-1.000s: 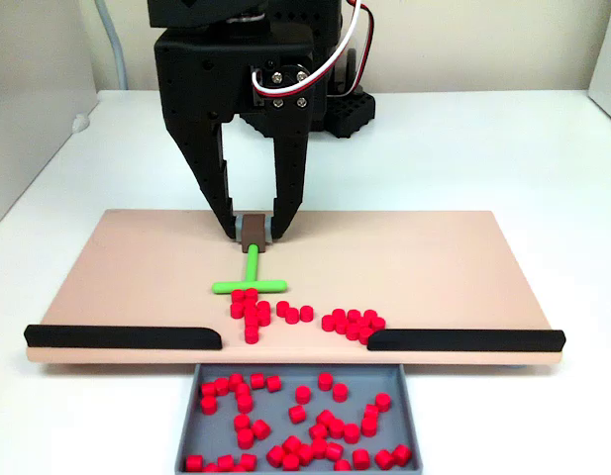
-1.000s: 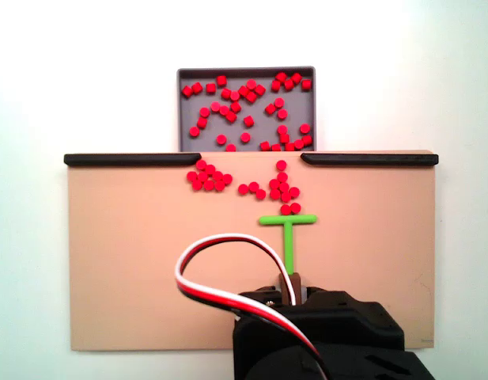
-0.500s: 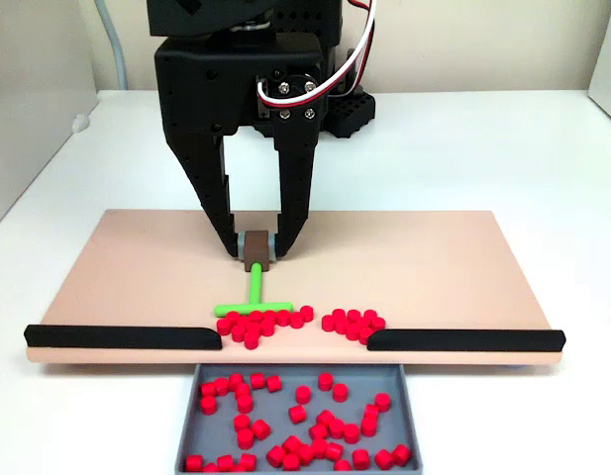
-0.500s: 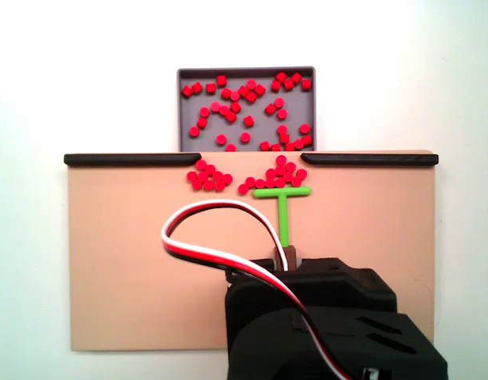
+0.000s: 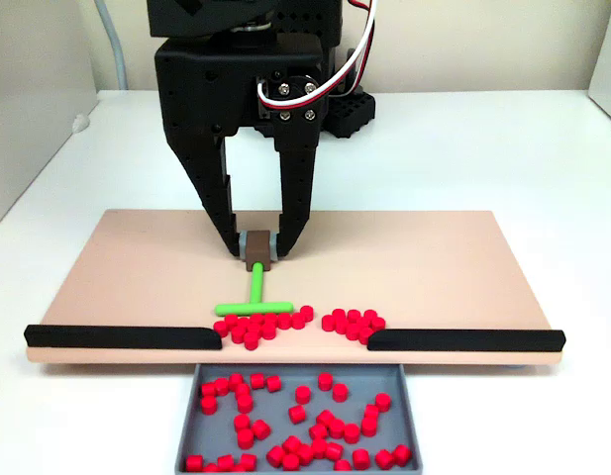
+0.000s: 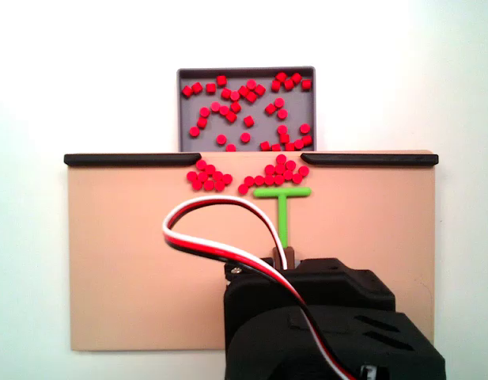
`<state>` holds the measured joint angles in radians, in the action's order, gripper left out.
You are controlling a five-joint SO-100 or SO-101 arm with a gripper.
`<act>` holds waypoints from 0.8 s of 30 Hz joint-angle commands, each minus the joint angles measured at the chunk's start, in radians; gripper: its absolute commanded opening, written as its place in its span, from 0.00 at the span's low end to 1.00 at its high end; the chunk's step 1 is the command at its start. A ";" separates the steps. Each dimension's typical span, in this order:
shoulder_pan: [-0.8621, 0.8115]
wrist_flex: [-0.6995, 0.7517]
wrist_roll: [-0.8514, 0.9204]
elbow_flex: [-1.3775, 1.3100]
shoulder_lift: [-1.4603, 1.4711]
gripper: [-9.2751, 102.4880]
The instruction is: Gather the bottom side granules
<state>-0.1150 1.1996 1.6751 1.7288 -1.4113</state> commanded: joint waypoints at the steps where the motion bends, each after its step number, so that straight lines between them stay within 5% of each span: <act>1: 0.003 0.058 -0.011 0.000 -0.077 0.08; 24: 0.132 0.210 -0.209 0.014 -0.299 0.10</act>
<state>0.0107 1.4082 1.4634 1.7472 -1.6782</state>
